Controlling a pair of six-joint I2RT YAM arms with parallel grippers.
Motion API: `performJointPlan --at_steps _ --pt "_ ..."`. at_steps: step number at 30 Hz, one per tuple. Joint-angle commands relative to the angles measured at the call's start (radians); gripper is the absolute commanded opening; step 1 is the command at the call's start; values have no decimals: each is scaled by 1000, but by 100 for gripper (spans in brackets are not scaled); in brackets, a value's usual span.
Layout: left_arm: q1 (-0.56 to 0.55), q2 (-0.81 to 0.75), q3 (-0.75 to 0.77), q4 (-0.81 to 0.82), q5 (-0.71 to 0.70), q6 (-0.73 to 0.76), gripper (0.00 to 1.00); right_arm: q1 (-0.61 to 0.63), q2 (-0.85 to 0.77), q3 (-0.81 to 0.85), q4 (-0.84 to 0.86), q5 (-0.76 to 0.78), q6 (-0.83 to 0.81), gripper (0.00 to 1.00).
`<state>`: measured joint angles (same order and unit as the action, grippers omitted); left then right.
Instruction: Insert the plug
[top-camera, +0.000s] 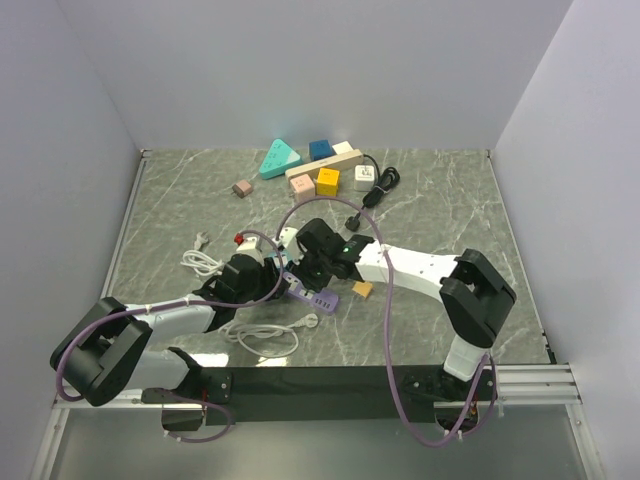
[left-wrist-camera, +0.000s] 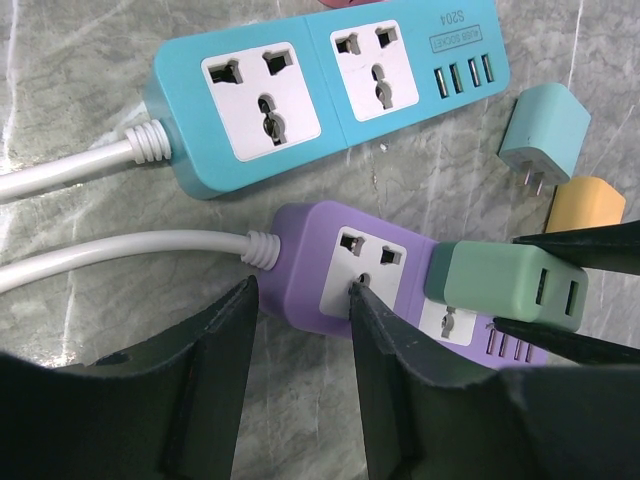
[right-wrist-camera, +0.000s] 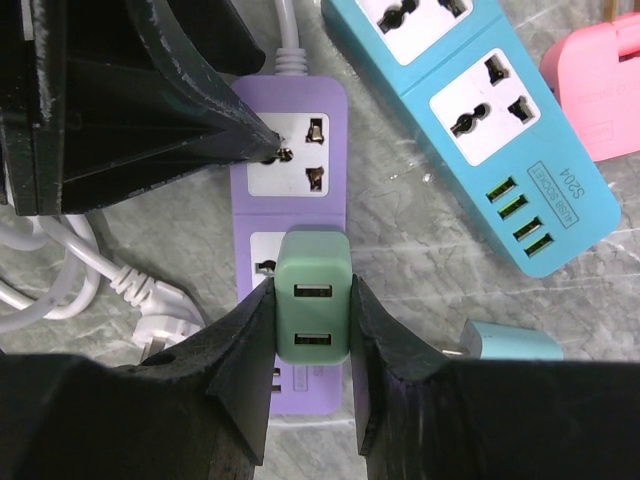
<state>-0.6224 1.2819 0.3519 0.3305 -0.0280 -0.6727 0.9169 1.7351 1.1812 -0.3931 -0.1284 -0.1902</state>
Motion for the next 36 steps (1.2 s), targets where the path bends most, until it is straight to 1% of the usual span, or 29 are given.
performJointPlan --at_steps 1,4,10,15,18,20,21,23,24,26,29,31,34,36 --pt "3 7 7 -28 -10 21 48 19 47 -87 22 -10 29 0" --pt "3 5 7 -25 -13 21 48 20 34 -124 40 -11 38 0" --pt "3 14 10 -25 -12 21 48 20 5 -144 63 -2 57 0" --pt "3 10 6 -27 -24 15 48 20 -49 -160 100 55 74 0" --pt "3 2 2 -27 -24 13 48 19 -127 -196 140 104 92 1" --pt "3 0 2 -25 -24 13 48 17 -172 -235 189 110 106 7" --pt "4 -1 2 -27 -24 13 48 19 -211 -245 204 108 112 15" --pt "3 2 4 -27 -26 15 48 17 -244 -265 237 104 118 24" --pt "3 2 4 -27 -24 13 48 19 -264 -267 240 102 120 32" --pt "3 -1 1 -24 -26 13 48 19 -275 -270 243 107 121 45" --pt "3 -9 -2 -21 -26 13 48 19 -273 -270 249 105 124 52" --pt "3 -12 -2 -21 -26 15 48 17 -269 -267 255 104 129 53" --pt "3 -12 -4 -21 -24 13 48 20 -261 -259 250 111 132 57" --pt "3 -13 -4 -24 -26 13 48 19 -281 -264 250 127 136 64"
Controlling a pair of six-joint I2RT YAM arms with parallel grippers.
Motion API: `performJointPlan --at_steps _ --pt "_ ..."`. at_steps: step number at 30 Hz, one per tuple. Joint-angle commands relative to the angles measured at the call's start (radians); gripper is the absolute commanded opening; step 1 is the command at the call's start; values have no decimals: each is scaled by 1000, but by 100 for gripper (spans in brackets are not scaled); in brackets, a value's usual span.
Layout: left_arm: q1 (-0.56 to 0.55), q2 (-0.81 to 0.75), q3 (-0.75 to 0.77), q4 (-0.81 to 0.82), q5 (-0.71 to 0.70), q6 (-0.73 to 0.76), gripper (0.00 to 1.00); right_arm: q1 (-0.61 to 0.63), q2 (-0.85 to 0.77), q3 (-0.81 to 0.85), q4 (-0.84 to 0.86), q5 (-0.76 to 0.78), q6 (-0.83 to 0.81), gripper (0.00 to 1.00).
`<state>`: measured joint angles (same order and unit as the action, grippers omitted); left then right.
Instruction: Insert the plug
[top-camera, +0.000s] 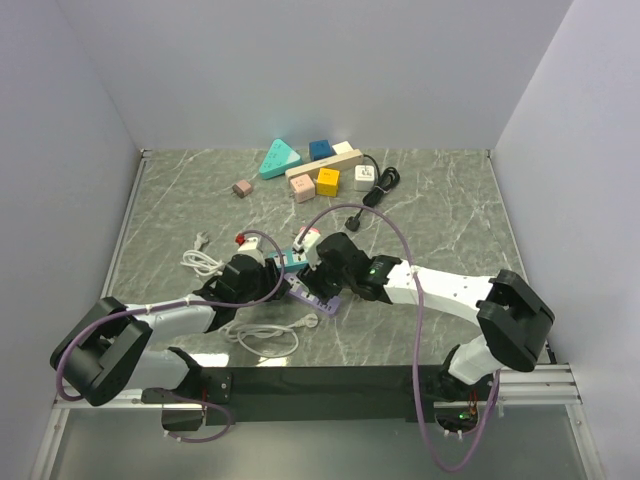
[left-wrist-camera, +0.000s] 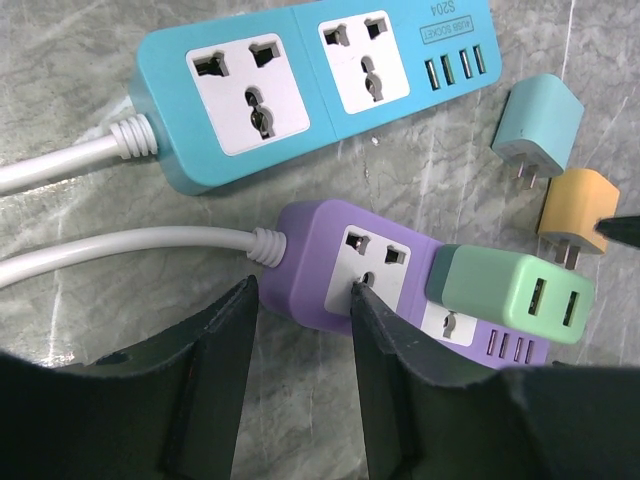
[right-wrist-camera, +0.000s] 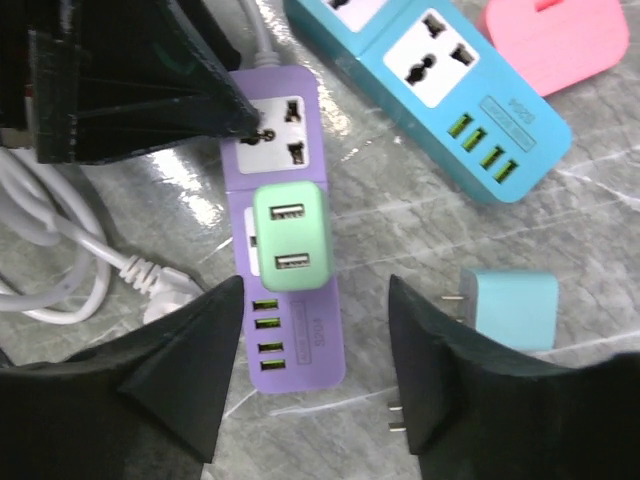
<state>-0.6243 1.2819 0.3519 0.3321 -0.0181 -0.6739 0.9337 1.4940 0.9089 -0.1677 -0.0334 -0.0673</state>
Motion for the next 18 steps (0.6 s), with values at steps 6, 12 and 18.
performJointPlan --at_steps 6,12,18 --pt "5 -10 -2 -22 -43 16 48 -4 -173 -56 54 145 43 73" --pt "5 -16 -5 -19 -43 17 48 -30 -305 -134 63 245 151 75" --pt "5 -41 -14 -13 -49 23 51 -82 -330 -163 -47 372 342 74"
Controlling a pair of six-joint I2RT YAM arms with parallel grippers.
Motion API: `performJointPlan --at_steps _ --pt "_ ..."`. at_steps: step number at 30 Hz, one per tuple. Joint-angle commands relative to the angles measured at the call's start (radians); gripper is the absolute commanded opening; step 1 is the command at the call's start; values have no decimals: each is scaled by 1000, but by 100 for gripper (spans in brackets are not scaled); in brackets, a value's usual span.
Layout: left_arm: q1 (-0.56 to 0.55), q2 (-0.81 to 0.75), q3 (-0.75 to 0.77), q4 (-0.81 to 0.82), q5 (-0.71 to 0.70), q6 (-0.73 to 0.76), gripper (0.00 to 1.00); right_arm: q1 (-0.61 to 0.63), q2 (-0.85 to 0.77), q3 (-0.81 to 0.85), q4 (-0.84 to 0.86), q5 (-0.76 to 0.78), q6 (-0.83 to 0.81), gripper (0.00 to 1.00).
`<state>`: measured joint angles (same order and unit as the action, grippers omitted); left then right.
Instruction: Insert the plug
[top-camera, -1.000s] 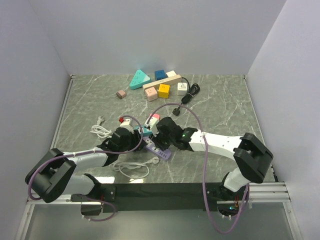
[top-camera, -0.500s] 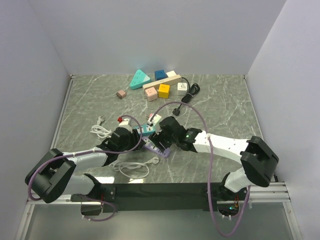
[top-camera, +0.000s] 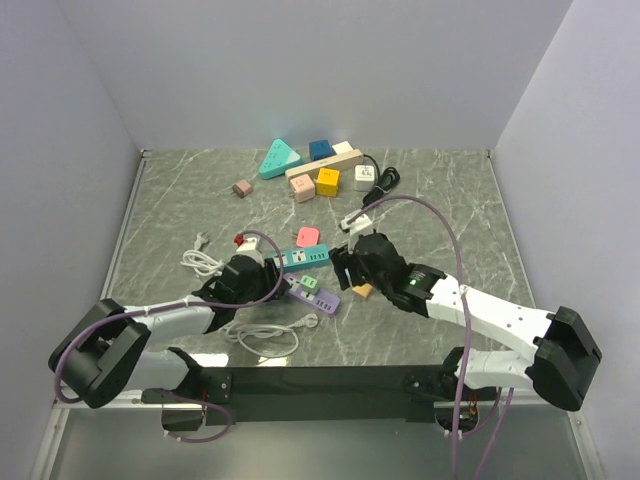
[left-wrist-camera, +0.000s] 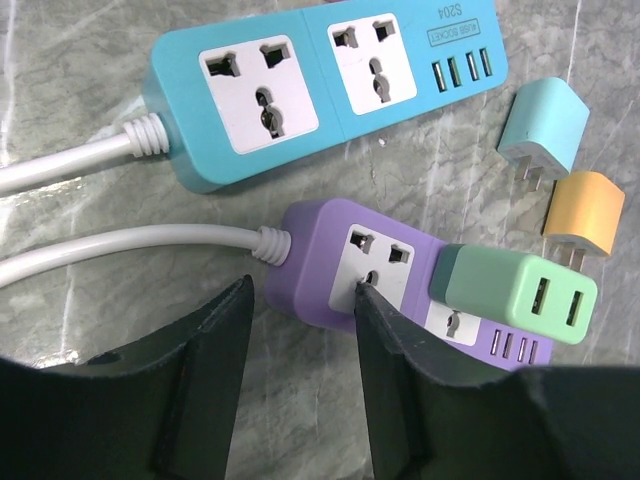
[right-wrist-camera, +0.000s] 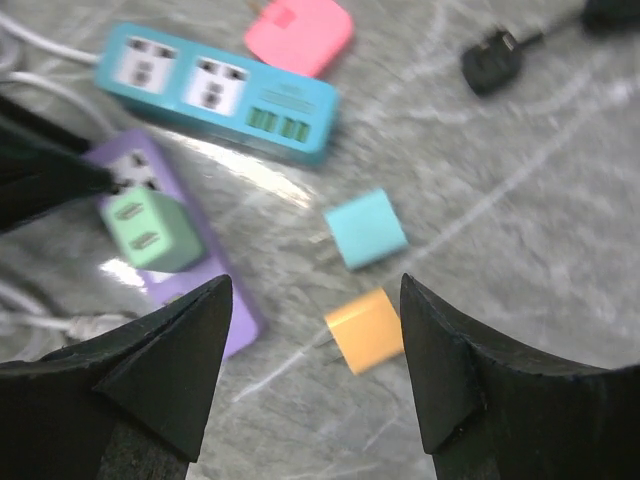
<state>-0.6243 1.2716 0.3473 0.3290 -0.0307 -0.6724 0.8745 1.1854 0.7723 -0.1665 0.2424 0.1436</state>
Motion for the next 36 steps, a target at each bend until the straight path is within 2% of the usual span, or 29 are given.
performJointPlan --at_steps 1,7,11,21,30,36 --pt "5 -40 -8 -13 -38 23 52 -31 -24 -42 -59 107 149 74" --pt "5 -103 -28 -16 -58 17 59 -117 -29 -96 -90 60 252 74" --pt "5 -162 -50 1 -63 22 64 -126 3 -117 -88 37 309 73" --pt "5 -363 -117 1 -90 13 64 -140 129 -119 -34 -31 416 71" --pt "3 -390 -142 41 -69 13 64 -140 154 -145 -25 18 501 73" --pt "1 -409 -165 91 -32 22 64 -144 232 -107 5 32 499 73"
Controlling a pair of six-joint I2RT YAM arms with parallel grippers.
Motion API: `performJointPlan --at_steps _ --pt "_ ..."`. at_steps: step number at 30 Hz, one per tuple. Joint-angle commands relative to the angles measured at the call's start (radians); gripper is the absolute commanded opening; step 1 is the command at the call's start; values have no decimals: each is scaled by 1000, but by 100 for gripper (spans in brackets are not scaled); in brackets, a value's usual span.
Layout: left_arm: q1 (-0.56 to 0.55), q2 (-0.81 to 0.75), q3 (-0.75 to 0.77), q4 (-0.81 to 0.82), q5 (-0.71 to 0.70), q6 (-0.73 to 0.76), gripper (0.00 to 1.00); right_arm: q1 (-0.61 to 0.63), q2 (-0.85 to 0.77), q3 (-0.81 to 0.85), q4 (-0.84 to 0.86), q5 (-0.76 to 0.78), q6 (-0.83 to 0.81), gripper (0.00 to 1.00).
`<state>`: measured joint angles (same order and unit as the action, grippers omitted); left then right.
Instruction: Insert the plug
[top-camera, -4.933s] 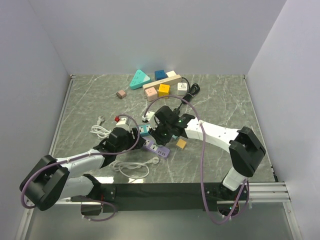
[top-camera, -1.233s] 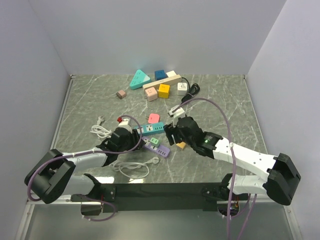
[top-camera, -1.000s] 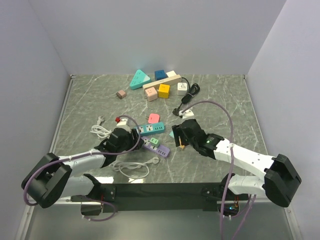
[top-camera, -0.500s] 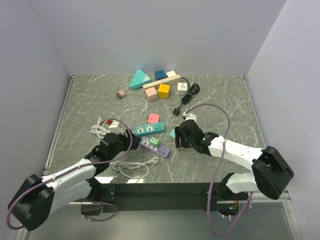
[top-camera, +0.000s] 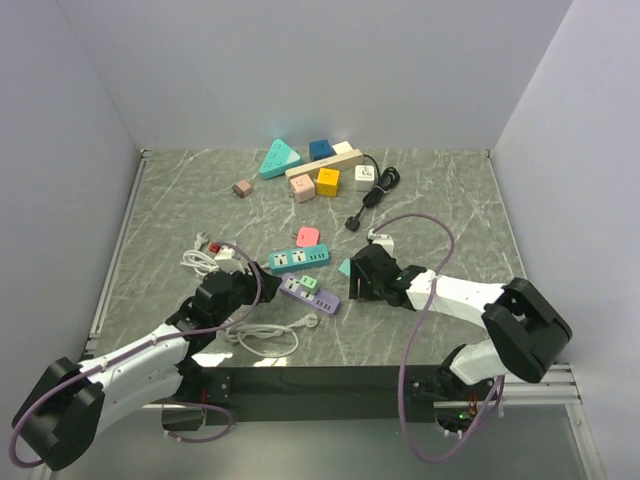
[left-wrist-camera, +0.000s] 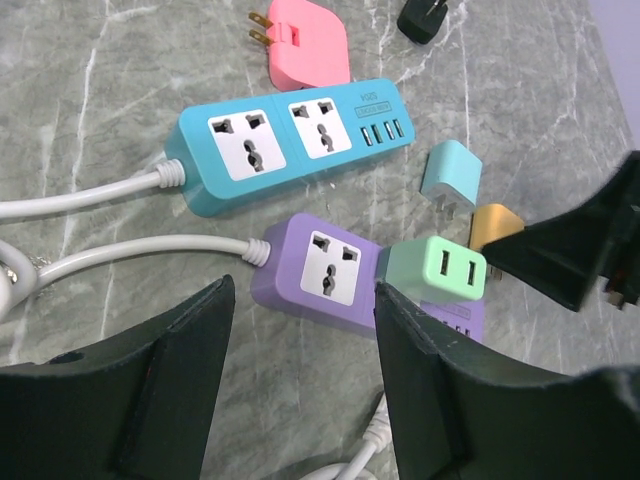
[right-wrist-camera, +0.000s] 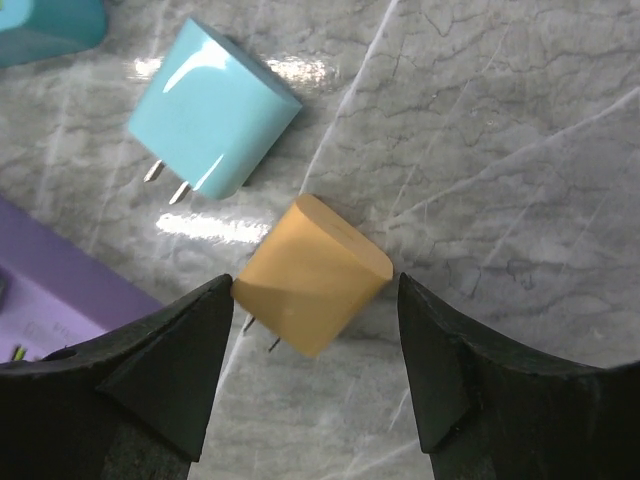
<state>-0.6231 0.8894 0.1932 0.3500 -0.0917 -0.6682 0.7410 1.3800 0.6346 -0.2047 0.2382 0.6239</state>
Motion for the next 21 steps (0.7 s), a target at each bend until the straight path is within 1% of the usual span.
performJointPlan --at_steps 1,4,6,7,8,9,11,12,14,16,17,18,21 --pt "-1 -33 -15 75 35 21 64 -11 60 37 44 36 16 73" --pt "-9 -55 -23 92 50 30 63 -12 80 45 63 39 11 70" --pt "-13 -60 -28 109 61 35 63 -15 85 45 70 38 8 62" --pt "-20 -60 -29 115 64 36 63 -17 90 48 71 38 2 49" --pt "-23 -60 -28 118 70 39 63 -18 87 48 71 36 0 43" --pt "-27 -53 -29 133 73 42 63 -17 83 48 74 35 -3 33" --pt "-41 -44 -26 145 78 56 63 -18 59 50 80 23 -16 26" --pt "-49 -31 -17 155 79 64 63 -19 47 57 88 13 -26 23" --pt "-75 -18 -3 162 83 87 63 -17 -1 59 102 -28 -73 22" --pt "-84 -3 18 173 112 91 63 -17 -80 39 181 -103 -183 22" --pt "-89 2 35 173 122 90 63 -17 -114 1 203 -176 -220 21" --pt "-90 2 46 172 135 85 63 -17 -148 -21 279 -212 -252 20" --pt "-92 -7 90 129 164 68 64 -15 -307 -99 362 -299 -369 16"
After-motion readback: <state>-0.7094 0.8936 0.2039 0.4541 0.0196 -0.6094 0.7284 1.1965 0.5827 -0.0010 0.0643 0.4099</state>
